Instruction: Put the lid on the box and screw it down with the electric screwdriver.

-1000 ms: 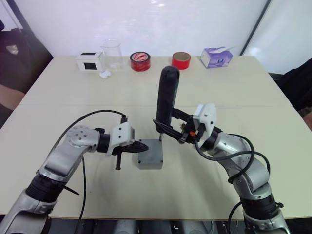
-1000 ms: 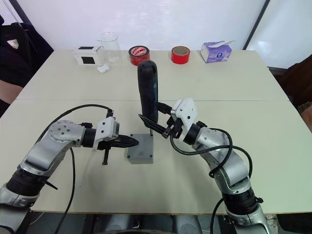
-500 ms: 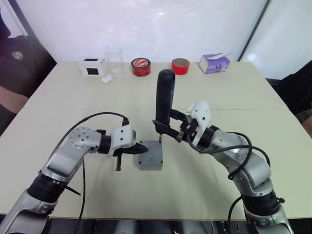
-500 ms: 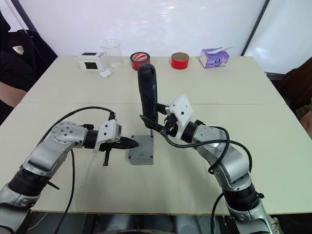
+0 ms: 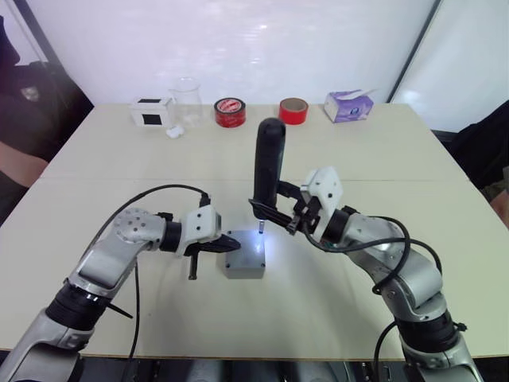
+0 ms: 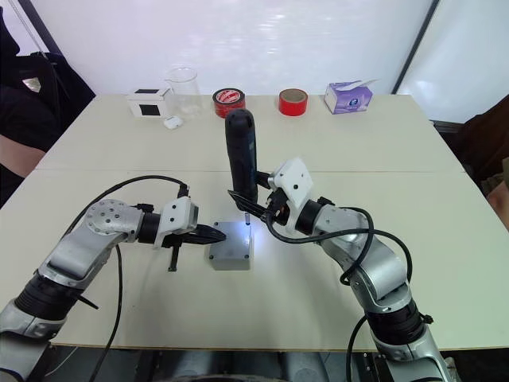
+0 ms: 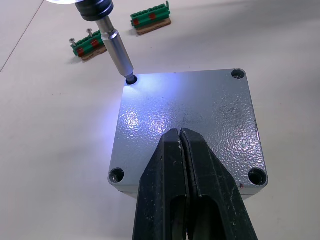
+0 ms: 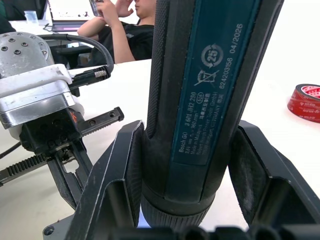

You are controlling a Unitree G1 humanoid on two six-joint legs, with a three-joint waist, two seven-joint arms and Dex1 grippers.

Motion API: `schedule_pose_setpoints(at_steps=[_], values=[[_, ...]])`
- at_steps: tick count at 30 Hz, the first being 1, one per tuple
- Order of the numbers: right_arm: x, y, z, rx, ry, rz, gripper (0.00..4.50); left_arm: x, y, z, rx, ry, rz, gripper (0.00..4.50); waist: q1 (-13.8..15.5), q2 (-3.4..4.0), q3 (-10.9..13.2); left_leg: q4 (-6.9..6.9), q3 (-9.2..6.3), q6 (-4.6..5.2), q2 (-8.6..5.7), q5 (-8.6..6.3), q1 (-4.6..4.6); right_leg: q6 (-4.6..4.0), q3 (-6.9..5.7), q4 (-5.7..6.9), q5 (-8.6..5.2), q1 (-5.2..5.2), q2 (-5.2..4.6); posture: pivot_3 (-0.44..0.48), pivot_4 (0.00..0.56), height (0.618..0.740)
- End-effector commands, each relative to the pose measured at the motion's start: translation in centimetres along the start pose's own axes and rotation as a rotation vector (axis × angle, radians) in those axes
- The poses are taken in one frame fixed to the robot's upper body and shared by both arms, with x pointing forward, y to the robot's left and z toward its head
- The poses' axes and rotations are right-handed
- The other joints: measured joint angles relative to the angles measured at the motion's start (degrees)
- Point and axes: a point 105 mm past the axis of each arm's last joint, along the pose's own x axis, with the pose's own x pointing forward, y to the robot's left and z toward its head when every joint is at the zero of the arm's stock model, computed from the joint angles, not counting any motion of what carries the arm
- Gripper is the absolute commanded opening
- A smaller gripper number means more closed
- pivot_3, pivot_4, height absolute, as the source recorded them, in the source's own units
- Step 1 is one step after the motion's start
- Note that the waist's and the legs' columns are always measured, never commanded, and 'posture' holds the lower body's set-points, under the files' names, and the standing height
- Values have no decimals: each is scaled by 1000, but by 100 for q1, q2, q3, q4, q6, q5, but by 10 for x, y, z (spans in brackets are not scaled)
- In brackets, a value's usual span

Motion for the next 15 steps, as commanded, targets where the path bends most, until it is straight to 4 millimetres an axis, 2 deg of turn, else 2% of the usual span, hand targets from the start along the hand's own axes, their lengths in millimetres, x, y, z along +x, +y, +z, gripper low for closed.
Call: schedule_pose_setpoints(at_steps=[1,6,9,12,15], values=[[-5,-5,-30,46,141,-25,1870,5,-8,-16,-40,58,-27,0,0,0,0,0,0,0,0,0,0,0,0,0,0,0,0,0,150,739],[-3,-11,-4,7,58,-25,1870,6,-9,-15,-40,55,-32,0,2,1,1,-1,-1,0,1,0,-3,-1,0,-3,0,-2,-2,0,150,739],[-4,-21,34,20,-78,-54,1870,6,-10,-14,-38,50,-35,0,5,3,9,-2,-2,0,3,0,-9,-1,0,-9,0,-4,-3,0,150,739],[-9,-30,64,53,-175,-81,1870,6,-9,-13,-35,45,-35,0,8,7,40,-2,-3,0,3,0,-27,-2,3,-13,1,-17,-9,0,150,739],[-25,-54,95,106,-251,-159,1870,4,-8,-6,-21,27,-34,0,10,8,41,-1,-3,-1,2,1,-95,0,3,-9,6,-83,-10,0,150,739]])
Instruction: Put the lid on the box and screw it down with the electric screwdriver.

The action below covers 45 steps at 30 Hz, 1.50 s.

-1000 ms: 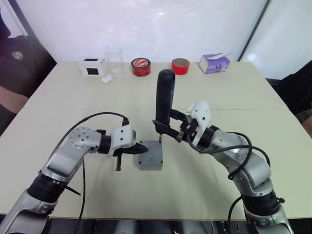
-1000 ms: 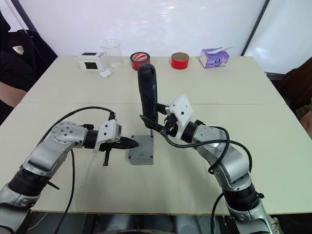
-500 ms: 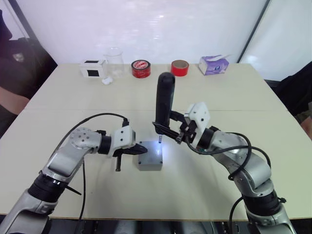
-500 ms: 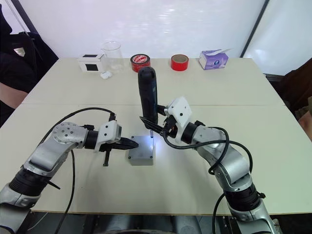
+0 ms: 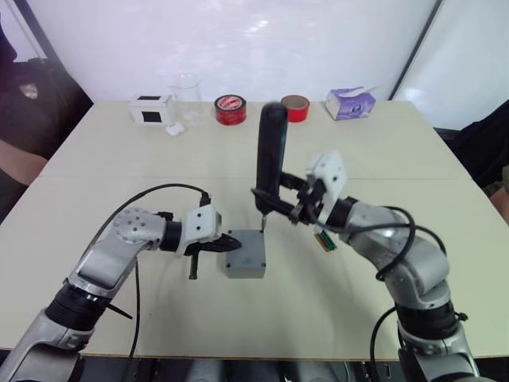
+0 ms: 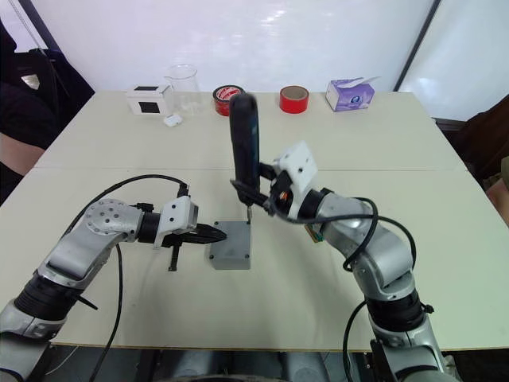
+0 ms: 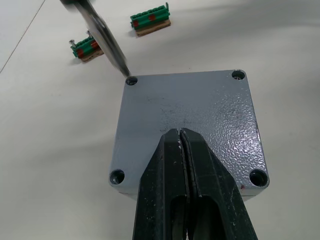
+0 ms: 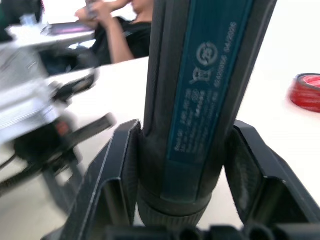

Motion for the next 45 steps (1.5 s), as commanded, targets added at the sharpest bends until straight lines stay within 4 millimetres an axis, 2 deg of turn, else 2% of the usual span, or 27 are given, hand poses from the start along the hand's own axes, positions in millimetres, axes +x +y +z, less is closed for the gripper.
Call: schedule_pose_setpoints(at_steps=[1,2,5,8,11,14,17,23,28,30,31,35,38,40,44,45], values=[[-20,-25,59,24,-143,-94,1870,2,-5,-8,-31,32,-23,0,6,3,2,0,1,-1,-1,0,-14,12,0,3,8,-17,0,0,150,739],[-26,-33,64,39,-120,-119,1870,1,-4,-4,-21,22,-20,0,8,4,3,0,-1,0,-1,0,-15,20,-4,11,13,-19,-3,0,150,739],[-47,-53,52,37,120,-189,1870,-4,0,12,11,-19,-13,0,23,8,8,-14,-6,3,-5,-2,-28,18,-13,4,10,-28,-21,0,150,739],[-78,-71,26,136,396,-245,1870,-10,6,28,52,-50,-7,0,-1,14,15,-25,-9,10,-3,-6,-47,12,-19,-24,8,-36,-23,0,150,739],[-109,-84,-2,222,663,-337,1870,-14,8,44,86,-94,-15,0,-13,26,25,-17,-4,10,-2,-6,-117,19,-18,-29,17,-104,-20,0,150,739],[-129,-97,-21,254,796,-427,1870,-17,12,57,120,-133,-6,0,-11,32,34,-19,0,19,-2,-11,-123,20,-17,-35,16,-110,-5,0,150,739],[-141,-108,-38,316,864,-499,1870,-22,15,69,131,-169,2,0,-29,35,39,-19,4,29,0,-16,-122,22,-14,-40,17,-111,5,0,150,739],[-155,-122,-71,399,977,-599,1870,-25,10,79,139,-195,1,0,-5,33,45,-15,8,28,-1,-16,-121,27,-13,-39,19,-111,13,0,150,739],[-156,-128,-87,426,1017,-635,1870,-25,5,84,127,-208,-1,0,-5,33,48,-13,11,28,-3,-16,-122,28,-9,-39,20,-110,13,0,150,739],[-153,-129,-89,419,1016,-633,2862,-26,4,84,122,-206,3,0,-5,33,48,-12,10,28,-3,-16,-121,29,-9,-39,20,-110,13,0,150,739],[-152,-129,-88,417,1014,-628,3057,-26,3,84,119,-205,6,0,-5,33,48,-11,10,28,-3,-16,-121,29,-9,-38,21,-109,13,0,150,739],[-142,-128,-71,343,985,-591,4417,-31,3,79,98,-180,32,0,-10,33,49,-8,10,27,-3,-15,-120,35,-9,-37,24,-109,15,0,150,739],[-124,-131,-37,29,888,-509,4417,-42,13,61,57,-115,114,0,-9,40,53,-7,10,27,-3,-15,-119,36,-8,-36,25,-109,15,0,150,739],[-104,-116,-18,-79,790,-377,4417,-46,13,47,24,-74,139,0,-13,42,54,-8,9,27,-2,-15,-118,36,-9,-36,24,-110,16,0,150,739],[-77,-72,-9,-162,663,-125,4417,-46,7,24,-33,-19,145,0,-15,35,57,-8,10,27,4,-15,-115,36,-9,-35,24,-109,23,0,150,739],[-76,-63,-13,-141,658,-82,3961,-45,4,18,-49,-7,135,0,-9,34,57,-8,6,27,5,-15,-115,36,-11,-35,24,-108,23,0,150,739]])
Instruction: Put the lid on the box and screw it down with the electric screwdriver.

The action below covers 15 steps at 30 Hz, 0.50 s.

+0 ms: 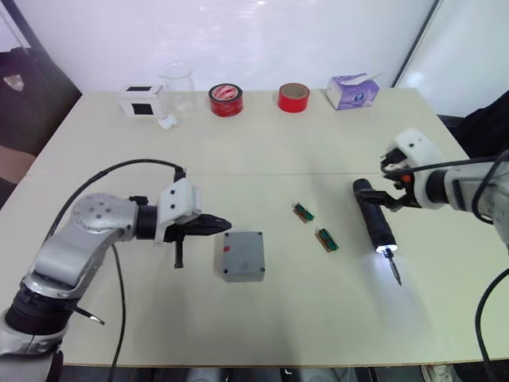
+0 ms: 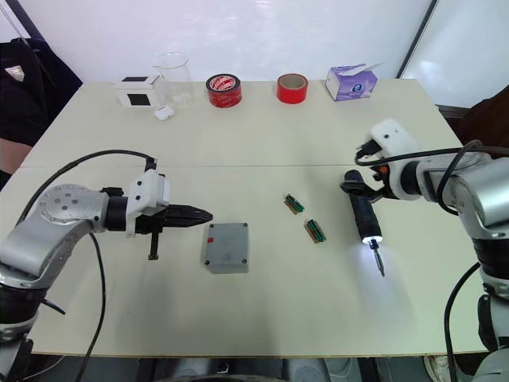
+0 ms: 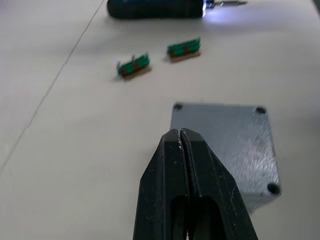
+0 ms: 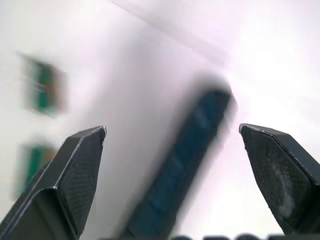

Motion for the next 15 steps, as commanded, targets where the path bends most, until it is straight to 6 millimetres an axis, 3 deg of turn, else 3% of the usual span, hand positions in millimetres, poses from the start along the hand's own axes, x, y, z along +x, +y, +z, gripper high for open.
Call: schedule_pose_setpoints(at_steps=[1,7,10,11,15], values=[[-2,42,15,-70,-120,197,3833,-4,-4,-17,6,61,-3,0,12,-3,0,0,0,0,1,0,0,0,0,1,0,0,0,0,150,739],[20,82,1,-13,-149,361,1543,0,-10,-47,-43,123,-30,0,24,-14,-1,12,5,-3,-12,2,0,5,1,1,6,11,-20,0,150,739],[29,103,-9,-14,-124,440,290,7,-11,-53,-41,129,-46,0,22,-13,0,15,8,-4,-12,3,3,8,3,0,8,14,-20,0,150,739],[31,112,-13,-11,-110,477,59,10,-11,-53,-40,122,-52,0,27,-13,0,15,7,-5,-12,3,3,8,3,1,8,14,-19,0,150,739],[44,132,-26,9,-54,531,59,23,-7,-50,-31,99,-62,0,19,-14,0,15,2,-5,-10,3,5,8,0,9,8,13,-16,0,150,739]])
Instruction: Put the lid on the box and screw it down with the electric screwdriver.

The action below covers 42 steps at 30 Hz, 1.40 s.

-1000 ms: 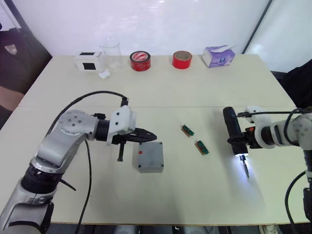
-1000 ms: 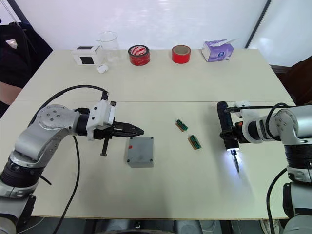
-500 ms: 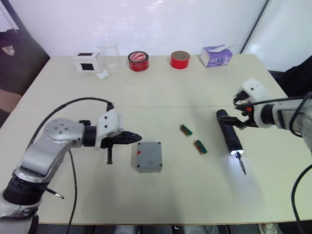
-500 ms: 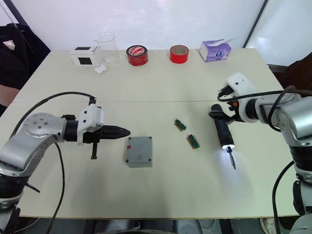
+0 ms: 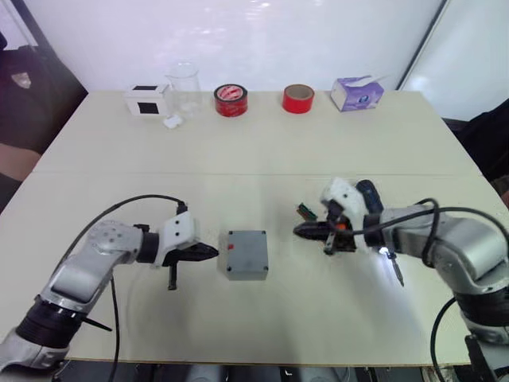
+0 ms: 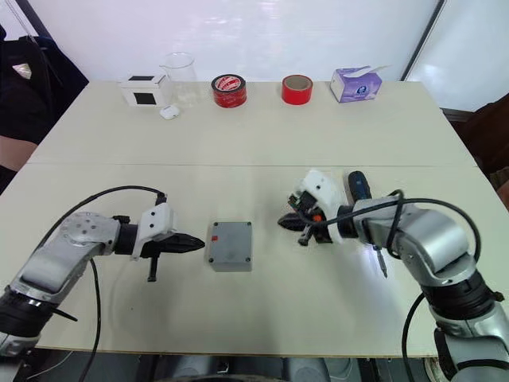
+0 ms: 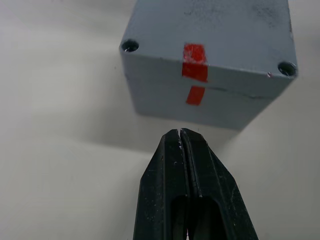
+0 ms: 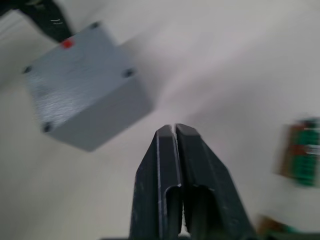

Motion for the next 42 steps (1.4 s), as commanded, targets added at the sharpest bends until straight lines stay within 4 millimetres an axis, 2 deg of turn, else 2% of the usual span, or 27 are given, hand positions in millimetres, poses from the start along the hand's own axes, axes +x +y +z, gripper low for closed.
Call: schedule_pose_setpoints(at_steps=[1,8,13,17,22,26,31,35,42], values=[[12,15,-1,-26,12,52,59,8,6,10,49,-22,-1,0,-3,0,0,1,0,-1,0,0,0,0,0,2,0,0,1,0,150,739],[31,41,-6,19,41,183,59,27,17,17,89,-40,-22,0,9,0,0,4,-2,-4,-2,2,5,0,0,19,0,-1,3,0,150,739],[37,48,-4,44,38,203,59,40,27,19,141,-34,-11,0,-4,-1,-1,11,-3,-6,-7,4,6,0,0,33,0,-3,3,0,150,739],[34,41,-4,32,52,159,59,43,32,17,176,-17,-13,0,-5,-1,-1,19,-4,-9,-11,6,9,-1,1,50,-1,-4,4,0,150,739],[15,31,-5,-18,80,116,59,29,33,9,192,26,-12,0,-12,-1,-1,33,-5,-9,-7,5,8,-1,1,59,-1,-4,4,0,150,739],[3,13,-3,-71,86,40,59,11,22,0,195,71,-49,0,-39,0,0,33,-4,-9,-1,5,9,-2,4,59,-1,-6,6,0,150,739],[11,-18,10,-63,14,-61,59,-2,3,-5,172,94,-101,0,-27,-4,-1,36,-3,-9,2,5,9,-2,4,64,-1,-6,6,0,150,739],[25,-19,6,-48,9,-38,59,3,-6,-1,148,68,-120,0,8,-3,0,36,-5,-9,2,5,6,-2,2,63,-2,-6,5,0,150,739],[37,-1,-2,-40,30,44,59,21,3,11,162,24,-80,0,-2,-5,1,51,-4,-9,-3,5,2,-1,2,69,-1,-4,0,0,150,739]])
